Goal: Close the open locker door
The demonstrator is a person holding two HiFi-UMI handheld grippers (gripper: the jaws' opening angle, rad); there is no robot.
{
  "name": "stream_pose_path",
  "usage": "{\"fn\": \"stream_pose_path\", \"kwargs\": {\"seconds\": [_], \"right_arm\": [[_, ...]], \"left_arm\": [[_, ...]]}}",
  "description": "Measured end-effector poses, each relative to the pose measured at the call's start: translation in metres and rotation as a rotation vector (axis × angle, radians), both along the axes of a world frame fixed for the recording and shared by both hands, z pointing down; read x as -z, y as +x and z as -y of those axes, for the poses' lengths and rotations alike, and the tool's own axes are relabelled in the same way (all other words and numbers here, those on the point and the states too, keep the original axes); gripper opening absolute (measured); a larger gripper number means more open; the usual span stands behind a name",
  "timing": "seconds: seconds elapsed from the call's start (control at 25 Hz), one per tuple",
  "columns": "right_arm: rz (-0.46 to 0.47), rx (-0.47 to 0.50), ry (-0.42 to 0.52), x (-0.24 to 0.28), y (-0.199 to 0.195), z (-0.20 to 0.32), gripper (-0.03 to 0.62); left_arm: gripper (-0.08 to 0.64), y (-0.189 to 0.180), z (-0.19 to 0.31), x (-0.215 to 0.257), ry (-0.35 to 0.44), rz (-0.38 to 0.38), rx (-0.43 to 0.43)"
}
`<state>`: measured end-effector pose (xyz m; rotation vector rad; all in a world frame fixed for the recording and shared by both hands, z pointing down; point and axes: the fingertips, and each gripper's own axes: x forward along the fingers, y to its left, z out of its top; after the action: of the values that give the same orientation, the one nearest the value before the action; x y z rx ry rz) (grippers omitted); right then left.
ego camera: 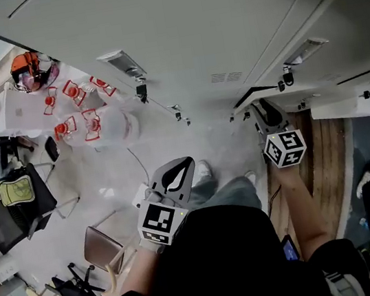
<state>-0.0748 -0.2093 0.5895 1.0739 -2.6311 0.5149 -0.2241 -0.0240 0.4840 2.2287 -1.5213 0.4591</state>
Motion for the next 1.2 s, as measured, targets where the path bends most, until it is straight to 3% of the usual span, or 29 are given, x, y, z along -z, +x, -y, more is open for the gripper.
{"fn": "stream_pose_path", "kwargs": {"seconds": [0.4,0.72,1.2], "right_arm": [[-0.017,0.049,-0.007,-0.014,-0.017,0.020,0.138],[-0.043,0.022,0.013,-0.016,-0.013,0.030,0.118],[-0.024,0.039,-0.004,-0.012,-0.016,0.023,0.117]], "left_arm": [[0.023,-0.008,-0.008,-0.006,-0.018,0.005,0.098],[0.023,-0.011,-0.011,-0.004,-0.017,0.007,0.148],[0.023,-0.004,-0.014,-0.003,-0.012,0.008,0.137]]}}
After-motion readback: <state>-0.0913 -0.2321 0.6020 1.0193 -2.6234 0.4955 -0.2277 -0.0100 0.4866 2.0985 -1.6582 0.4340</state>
